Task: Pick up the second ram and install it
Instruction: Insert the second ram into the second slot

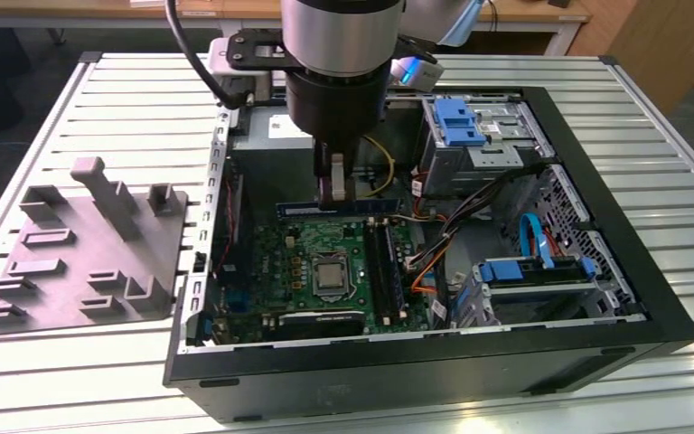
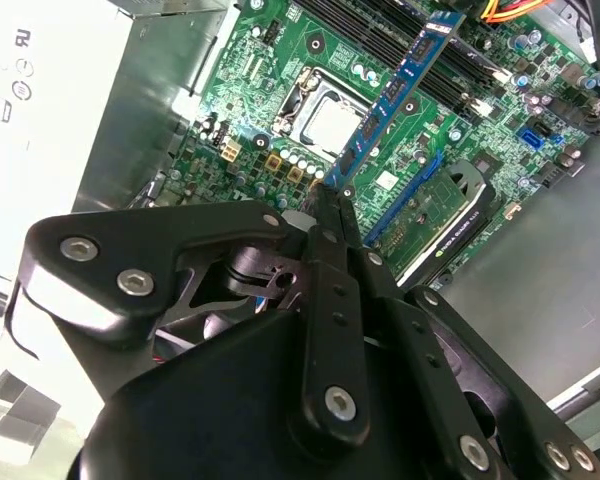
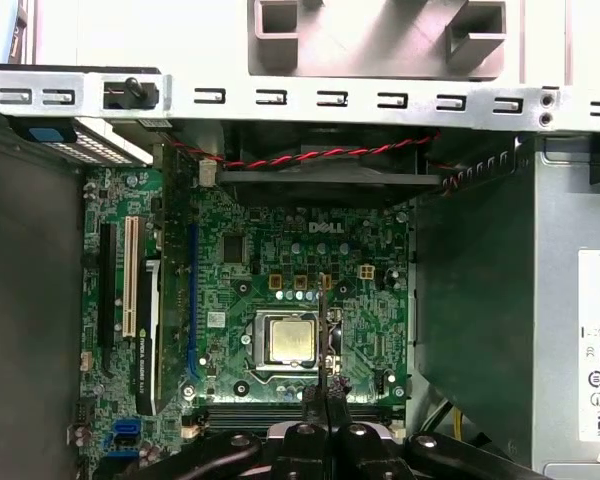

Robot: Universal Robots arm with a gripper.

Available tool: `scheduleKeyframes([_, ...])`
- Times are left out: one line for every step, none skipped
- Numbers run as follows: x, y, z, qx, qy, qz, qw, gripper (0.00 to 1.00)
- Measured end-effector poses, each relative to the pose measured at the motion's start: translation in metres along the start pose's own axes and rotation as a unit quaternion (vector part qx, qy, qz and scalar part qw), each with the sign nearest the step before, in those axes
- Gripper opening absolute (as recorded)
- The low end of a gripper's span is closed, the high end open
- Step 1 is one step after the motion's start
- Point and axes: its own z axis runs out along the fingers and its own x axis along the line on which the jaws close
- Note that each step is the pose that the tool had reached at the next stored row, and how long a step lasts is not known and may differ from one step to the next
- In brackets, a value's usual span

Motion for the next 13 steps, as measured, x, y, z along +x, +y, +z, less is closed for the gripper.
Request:
scheduleKeyframes([0.0000, 0.0000, 0.0001, 0.0000, 0.0000, 0.000, 1.0000, 0.11])
scheduleKeyframes([0.0000, 0.0000, 0.0001, 0.0000, 0.0000, 0.000, 1.0000, 0.11])
scheduleKeyframes([0.0000, 0.0000, 0.0001, 0.0000, 0.0001, 0.000, 1.0000, 0.11])
scheduleKeyframes([0.0000, 0.0000, 0.0002, -0.0003, 0.0000, 0.000, 1.0000, 0.11])
scheduleKeyframes([0.0000, 0.0000, 0.0001, -0.0006, 0.0001, 0.000, 1.0000, 0.11])
scheduleKeyframes([0.0000, 0.0000, 0.0001, -0.0009, 0.0001, 0.000, 1.0000, 0.11])
scheduleKeyframes([0.0000, 0.0000, 0.0001, -0.0011, 0.0000, 0.000, 1.0000, 0.11])
scheduleKeyframes([0.0000, 0.0000, 0.0002, -0.0013, 0.0000, 0.000, 1.0000, 0.11])
scheduleKeyframes([0.0000, 0.0000, 0.0002, -0.0012, 0.0000, 0.002, 1.0000, 0.11])
scheduleKeyframes([0.0000, 0.0000, 0.0004, -0.0010, -0.0001, 0.007, 1.0000, 0.11])
scheduleKeyframes([0.0000, -0.0001, 0.0008, -0.0007, -0.0005, 0.016, 0.9999, 0.11])
scheduleKeyframes([0.0000, -0.0001, 0.0010, -0.0004, -0.0006, 0.025, 0.9997, 0.11])
scheduleKeyframes([0.0001, -0.0001, 0.0013, 0.0000, -0.0008, 0.034, 0.9994, 0.11])
